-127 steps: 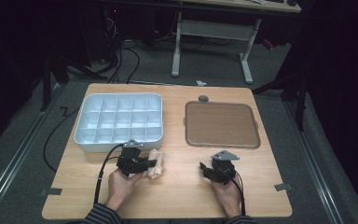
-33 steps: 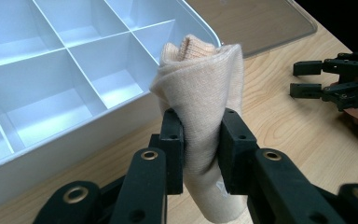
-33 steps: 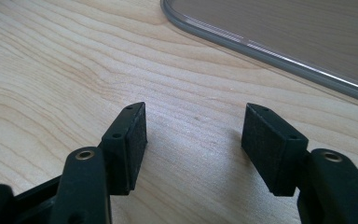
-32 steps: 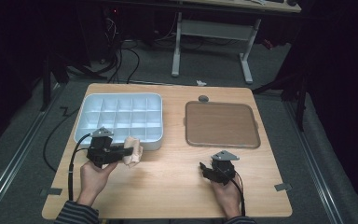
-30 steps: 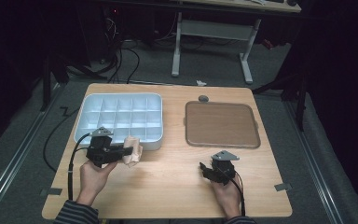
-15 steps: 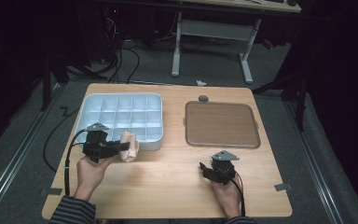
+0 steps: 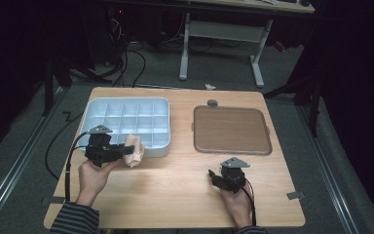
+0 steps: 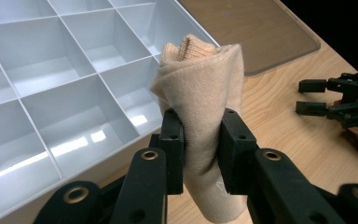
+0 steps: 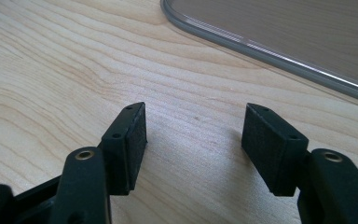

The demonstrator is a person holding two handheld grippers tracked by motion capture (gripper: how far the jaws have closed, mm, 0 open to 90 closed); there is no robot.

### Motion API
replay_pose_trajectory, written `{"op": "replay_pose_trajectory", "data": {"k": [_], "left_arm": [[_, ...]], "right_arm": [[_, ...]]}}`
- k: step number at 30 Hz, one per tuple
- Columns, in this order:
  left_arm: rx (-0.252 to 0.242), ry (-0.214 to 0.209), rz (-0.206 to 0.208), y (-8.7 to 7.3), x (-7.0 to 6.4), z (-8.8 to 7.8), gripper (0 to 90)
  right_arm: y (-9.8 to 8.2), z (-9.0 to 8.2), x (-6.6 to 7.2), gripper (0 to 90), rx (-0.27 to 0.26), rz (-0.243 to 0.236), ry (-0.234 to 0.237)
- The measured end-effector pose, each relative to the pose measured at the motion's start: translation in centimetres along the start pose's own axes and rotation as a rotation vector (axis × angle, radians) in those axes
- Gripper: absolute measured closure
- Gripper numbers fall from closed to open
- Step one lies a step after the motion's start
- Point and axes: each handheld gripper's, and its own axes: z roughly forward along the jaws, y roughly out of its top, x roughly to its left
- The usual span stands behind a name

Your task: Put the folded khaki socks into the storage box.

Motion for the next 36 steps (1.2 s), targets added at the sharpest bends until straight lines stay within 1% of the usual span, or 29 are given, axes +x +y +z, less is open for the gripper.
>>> {"op": "replay_pose_trajectory", "data": {"k": [1,3,6,9,10,11,13,18,22,25,27,33,36], "left_arm": [[-0.003,-0.001,-0.003,0.0,0.0,0.0,74.3],[0.006,0.016,0.004,0.1,0.2,0.0,74.3],[0.009,0.025,0.006,0.3,0.3,0.0,74.3],[0.016,0.054,0.030,0.7,0.1,-0.2,74.3],[0.019,0.057,0.036,0.9,0.1,-0.3,74.3],[0.015,0.052,0.031,1.1,0.2,-0.4,74.2],[0.015,0.059,0.030,1.5,0.4,-0.5,74.3],[0.009,0.060,0.020,2.1,0.9,-0.6,74.3],[0.016,0.067,0.015,2.6,1.4,-0.6,74.3],[0.020,0.071,0.015,3.1,1.6,-0.5,74.3],[0.017,0.065,0.009,3.4,1.8,-0.4,74.2],[0.034,0.081,0.013,4.3,2.3,0.1,74.3],[0.035,0.081,0.001,4.5,2.7,0.3,74.3]], "right_arm": [[0.0,0.0,0.0,40.1,0.000,0.000,0.000],[0.0,0.0,0.0,40.0,0.000,-0.001,0.000],[0.0,0.0,0.0,40.0,0.000,0.000,0.001],[0.0,0.0,0.0,39.9,0.000,-0.001,0.001],[0.0,0.0,0.0,39.9,0.000,-0.001,0.001],[0.0,0.0,0.0,39.8,0.000,-0.001,0.001],[0.0,0.0,0.0,39.8,0.000,-0.001,0.001],[0.0,0.0,0.0,39.8,0.000,-0.001,0.001],[0.0,0.0,0.0,39.8,0.000,-0.002,0.001],[0.0,0.0,0.0,39.7,0.000,-0.002,0.001],[0.0,0.0,0.0,39.8,0.000,-0.001,0.001],[0.0,0.0,0.0,39.7,0.000,-0.001,0.001],[0.0,0.0,0.0,39.7,0.000,-0.002,0.002]]}}
